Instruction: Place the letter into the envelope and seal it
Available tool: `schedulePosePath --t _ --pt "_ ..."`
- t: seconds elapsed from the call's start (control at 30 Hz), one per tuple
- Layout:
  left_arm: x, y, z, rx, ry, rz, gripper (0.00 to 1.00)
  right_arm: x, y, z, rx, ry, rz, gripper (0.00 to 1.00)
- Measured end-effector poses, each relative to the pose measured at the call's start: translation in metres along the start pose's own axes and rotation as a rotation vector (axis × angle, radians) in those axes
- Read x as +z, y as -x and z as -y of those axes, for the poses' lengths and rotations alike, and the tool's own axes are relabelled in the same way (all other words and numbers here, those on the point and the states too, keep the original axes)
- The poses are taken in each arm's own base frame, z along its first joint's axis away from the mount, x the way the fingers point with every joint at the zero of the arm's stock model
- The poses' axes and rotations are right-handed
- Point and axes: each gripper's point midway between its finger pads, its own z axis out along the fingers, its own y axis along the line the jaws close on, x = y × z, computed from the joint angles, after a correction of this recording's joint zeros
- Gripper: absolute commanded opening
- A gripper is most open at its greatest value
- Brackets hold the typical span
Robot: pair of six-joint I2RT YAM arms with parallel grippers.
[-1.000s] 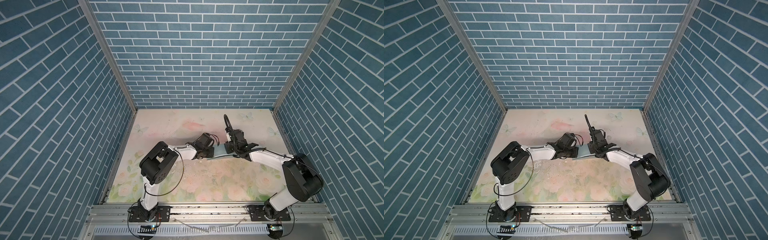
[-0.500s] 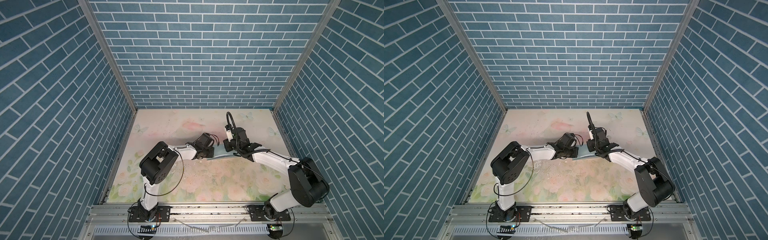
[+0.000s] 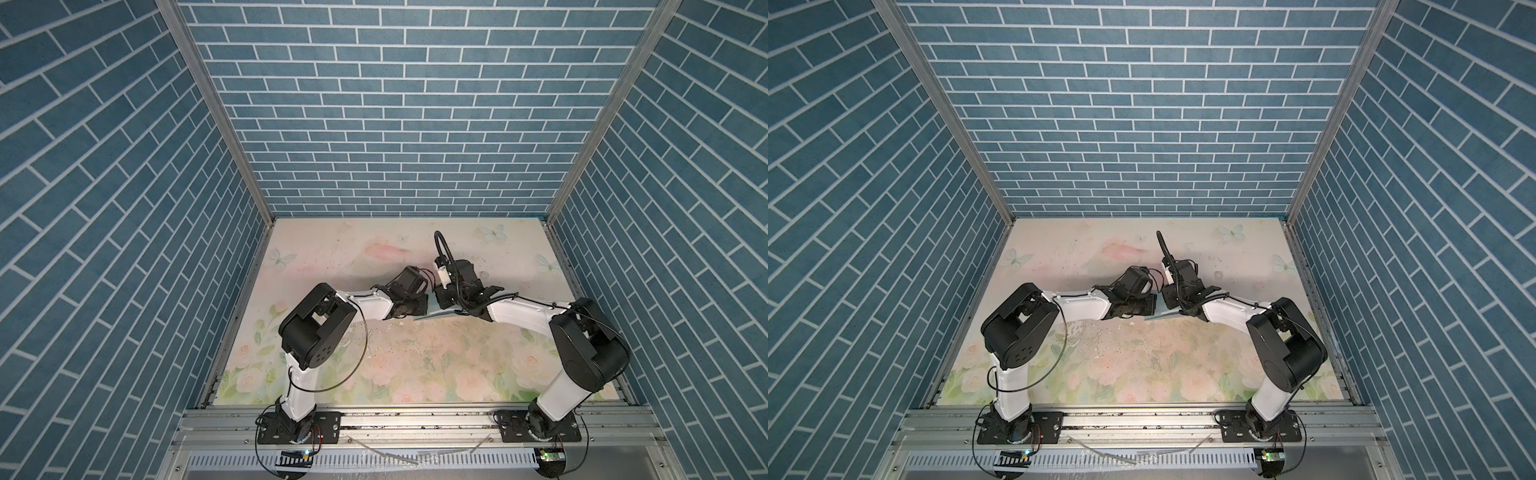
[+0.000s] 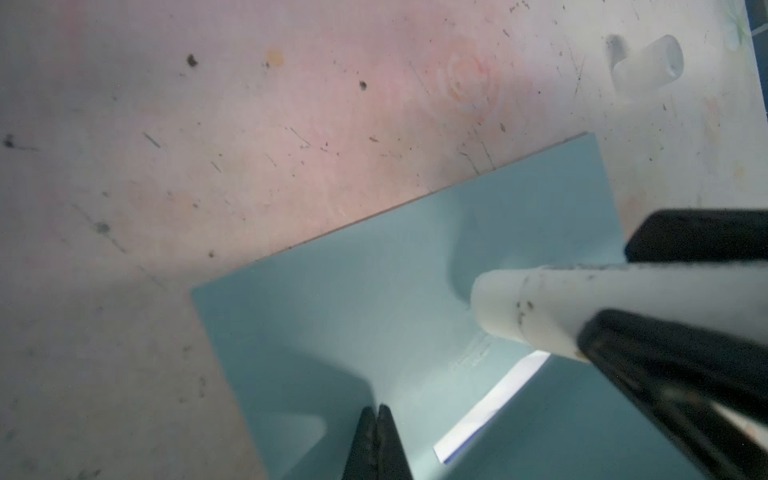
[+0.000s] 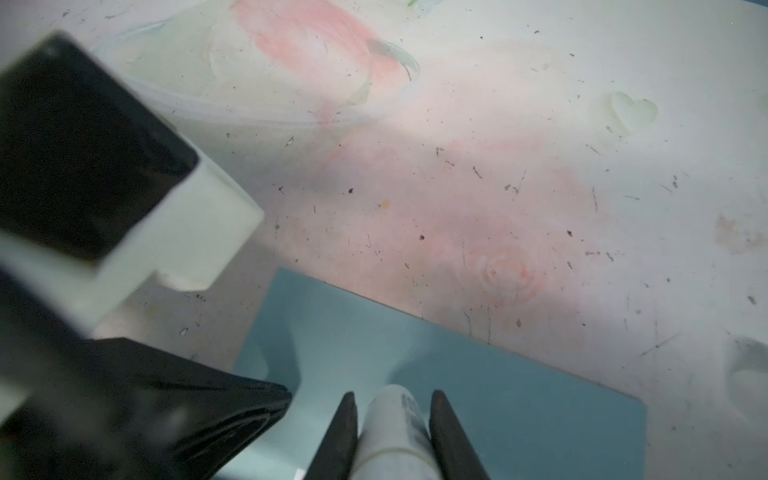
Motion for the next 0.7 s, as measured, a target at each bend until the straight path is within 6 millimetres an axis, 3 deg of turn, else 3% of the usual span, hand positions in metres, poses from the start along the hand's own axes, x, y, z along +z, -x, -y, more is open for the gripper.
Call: schedulePosePath --t 0.7 --pt "0.0003 0.0009 0.0006 -0.004 -0.006 0.008 0.00 0.0106 -0.0059 0.0040 -0.012 -0.042 -0.021 0.00"
